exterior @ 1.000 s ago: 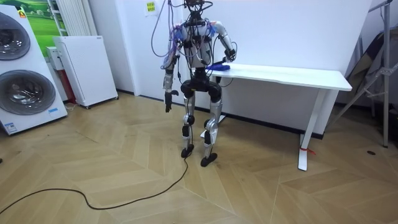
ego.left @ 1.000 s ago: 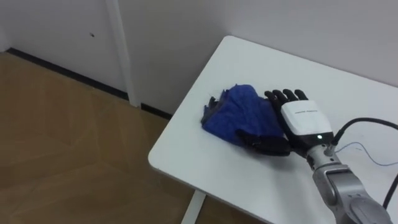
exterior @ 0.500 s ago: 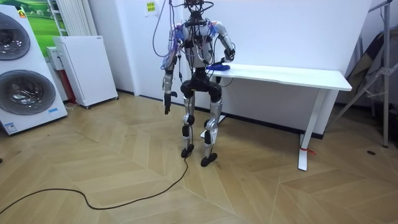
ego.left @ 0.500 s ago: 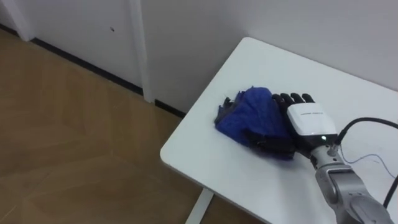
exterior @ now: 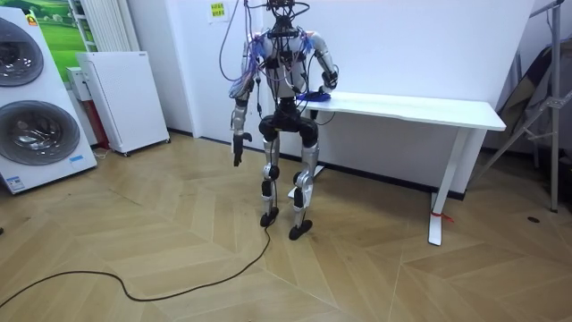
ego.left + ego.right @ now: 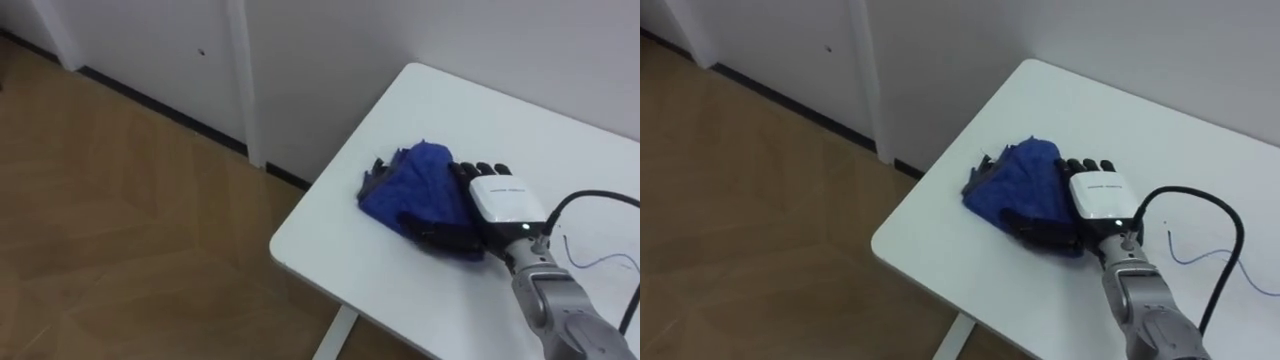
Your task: Wipe table
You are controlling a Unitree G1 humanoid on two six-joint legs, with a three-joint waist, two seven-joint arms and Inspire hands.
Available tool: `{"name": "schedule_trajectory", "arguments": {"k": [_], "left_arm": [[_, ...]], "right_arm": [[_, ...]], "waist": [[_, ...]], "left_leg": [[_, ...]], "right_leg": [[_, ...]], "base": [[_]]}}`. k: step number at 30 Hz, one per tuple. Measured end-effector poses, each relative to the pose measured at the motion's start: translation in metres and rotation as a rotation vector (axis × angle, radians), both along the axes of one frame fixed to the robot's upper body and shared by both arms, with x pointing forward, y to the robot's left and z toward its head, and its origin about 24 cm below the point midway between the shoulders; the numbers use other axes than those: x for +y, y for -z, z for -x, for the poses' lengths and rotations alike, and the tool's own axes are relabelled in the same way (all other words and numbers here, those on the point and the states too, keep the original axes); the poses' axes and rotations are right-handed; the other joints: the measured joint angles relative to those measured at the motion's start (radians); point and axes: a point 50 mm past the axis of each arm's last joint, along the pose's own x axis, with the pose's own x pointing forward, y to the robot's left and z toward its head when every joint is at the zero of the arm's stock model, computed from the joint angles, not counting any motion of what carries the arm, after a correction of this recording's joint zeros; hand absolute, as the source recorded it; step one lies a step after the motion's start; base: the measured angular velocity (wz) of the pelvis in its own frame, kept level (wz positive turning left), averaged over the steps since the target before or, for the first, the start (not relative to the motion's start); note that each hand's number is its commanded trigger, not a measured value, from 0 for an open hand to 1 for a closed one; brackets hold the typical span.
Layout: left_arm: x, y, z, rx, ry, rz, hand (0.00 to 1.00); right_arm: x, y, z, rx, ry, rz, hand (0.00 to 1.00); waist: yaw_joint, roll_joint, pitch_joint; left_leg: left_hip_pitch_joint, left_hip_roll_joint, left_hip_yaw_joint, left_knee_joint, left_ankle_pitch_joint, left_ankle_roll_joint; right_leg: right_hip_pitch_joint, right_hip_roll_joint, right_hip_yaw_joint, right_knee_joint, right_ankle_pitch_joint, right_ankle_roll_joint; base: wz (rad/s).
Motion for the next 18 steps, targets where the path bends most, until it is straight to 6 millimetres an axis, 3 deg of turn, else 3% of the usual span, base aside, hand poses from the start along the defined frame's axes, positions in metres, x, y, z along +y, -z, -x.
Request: {"name": "schedule_trajectory", "arguments": {"k": [5,7,10,18], "left_arm": [[0.007,-0.002,0.0,0.003,0.007,-0.001,0.0],[0.01,-0.004,-0.002,0.0,0.014,-0.005,0.0],[0.011,-0.004,-0.001,0.005,0.015,-0.004,0.0],[0.01,-0.004,-0.004,-0.005,0.013,-0.007,0.0]], "right_arm": [[-0.006,-0.008,-0.008,-0.036,0.032,-0.037,1.0],[-0.01,-0.01,-0.009,-0.049,0.045,-0.039,1.0],[-0.011,-0.012,-0.011,-0.073,0.055,-0.051,1.0],[-0.015,-0.01,-0.007,-0.104,0.073,-0.092,1.0]], "waist": [[-0.004,0.002,0.0014],[-0.004,-0.004,-0.0018],[0.0,-0.012,0.0001],[-0.01,-0.004,-0.0041]], "left_leg": [[-0.01,-0.006,-0.012,0.009,0.002,0.001],[-0.018,-0.013,-0.024,0.015,0.003,0.003],[-0.019,-0.018,-0.026,0.016,0.004,0.005],[-0.015,-0.018,-0.022,0.003,0.005,0.007]], "right_leg": [[0.0,-0.003,-0.008,-0.003,-0.001,0.002],[0.001,-0.004,-0.006,-0.005,-0.003,0.005],[0.001,-0.006,0.001,-0.006,-0.003,0.005],[0.004,-0.004,0.004,-0.016,-0.003,0.006]], "base": [[0.09],[0.17],[0.05],[0.0]]}}
